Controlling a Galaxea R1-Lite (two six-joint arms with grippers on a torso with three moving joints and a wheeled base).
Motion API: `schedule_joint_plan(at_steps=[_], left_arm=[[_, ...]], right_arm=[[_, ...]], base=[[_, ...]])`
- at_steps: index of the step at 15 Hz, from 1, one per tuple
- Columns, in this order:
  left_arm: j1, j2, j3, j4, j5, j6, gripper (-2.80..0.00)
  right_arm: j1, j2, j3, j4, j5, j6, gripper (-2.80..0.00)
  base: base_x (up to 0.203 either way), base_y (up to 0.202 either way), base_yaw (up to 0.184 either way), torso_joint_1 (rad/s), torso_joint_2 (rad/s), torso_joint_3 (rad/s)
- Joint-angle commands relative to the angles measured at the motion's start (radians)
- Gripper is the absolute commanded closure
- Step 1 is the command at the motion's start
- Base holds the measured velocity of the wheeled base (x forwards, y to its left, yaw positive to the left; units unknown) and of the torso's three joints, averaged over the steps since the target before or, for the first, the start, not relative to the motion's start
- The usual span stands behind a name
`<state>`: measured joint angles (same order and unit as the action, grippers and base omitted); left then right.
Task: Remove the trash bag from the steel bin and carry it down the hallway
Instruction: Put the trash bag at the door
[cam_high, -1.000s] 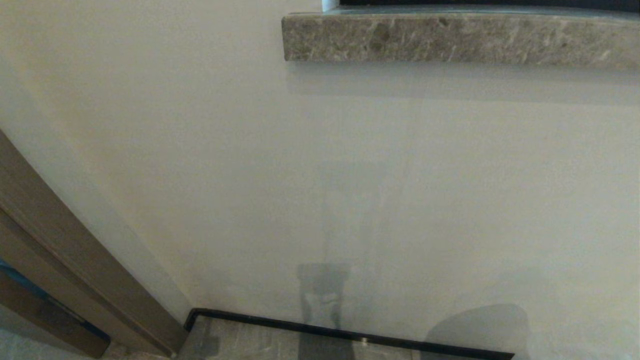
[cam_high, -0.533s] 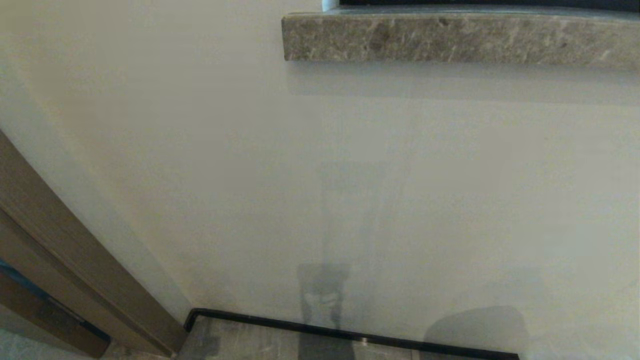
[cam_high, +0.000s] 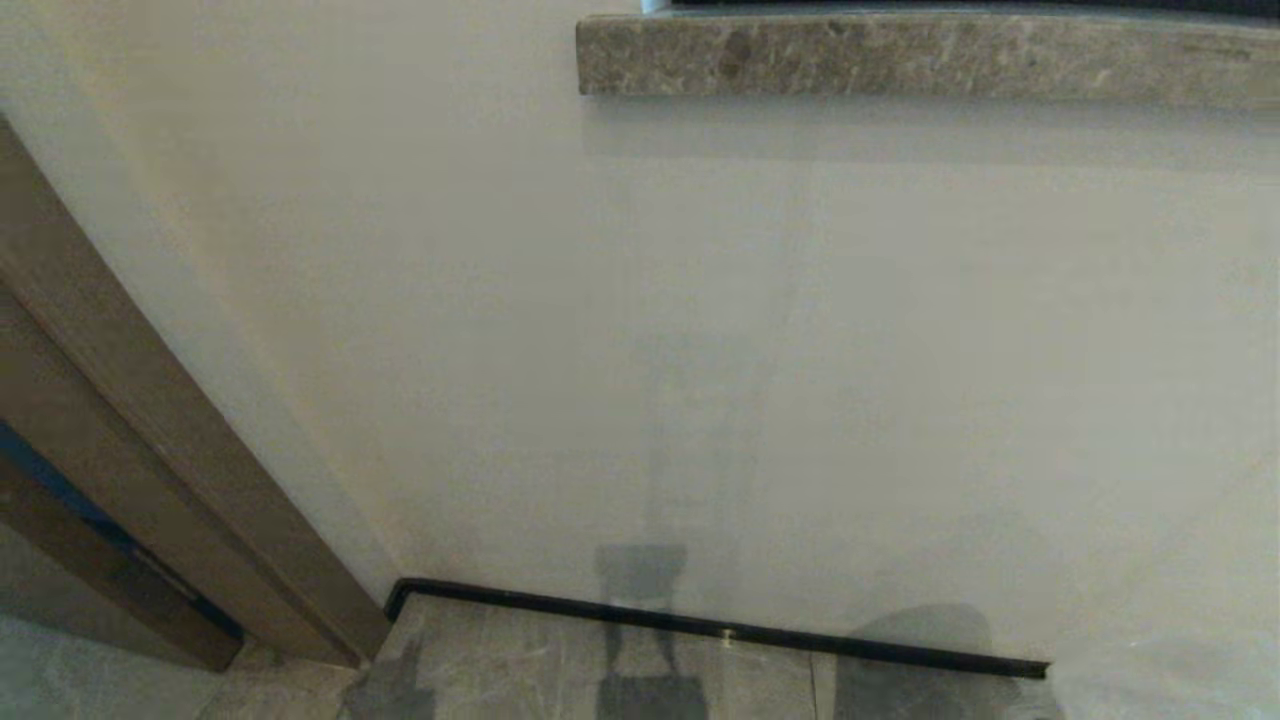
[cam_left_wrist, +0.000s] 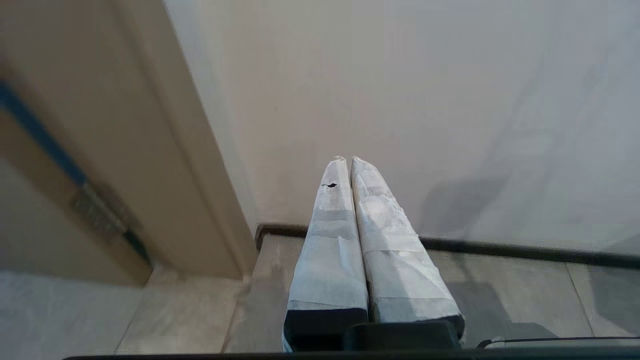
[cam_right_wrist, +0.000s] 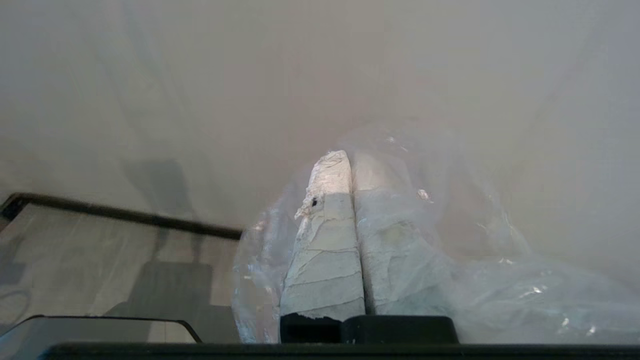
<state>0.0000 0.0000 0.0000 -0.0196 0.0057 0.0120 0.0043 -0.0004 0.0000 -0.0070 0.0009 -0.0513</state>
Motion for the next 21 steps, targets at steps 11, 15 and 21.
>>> schedule_joint_plan(at_steps=[11,15,21], left_arm=[[0.000,0.000,0.011,-0.003,0.000,0.002,0.00],[0.000,0.000,0.011,-0.003,0.000,0.002,0.00],[0.000,0.000,0.012,-0.003,0.000,0.002,0.00]], right_arm=[[0.000,-0.001,0.000,-0.001,0.001,-0.001,0.00],[0.000,0.000,-0.005,0.019,-0.003,0.000,0.00],[0.000,0.000,-0.001,0.004,0.003,-0.024,0.00]], base=[[-0.058,0.000,0.000,0.000,0.00,0.001],[0.000,0.000,0.000,0.000,0.00,0.000],[0.000,0.000,0.000,0.000,0.00,0.000]])
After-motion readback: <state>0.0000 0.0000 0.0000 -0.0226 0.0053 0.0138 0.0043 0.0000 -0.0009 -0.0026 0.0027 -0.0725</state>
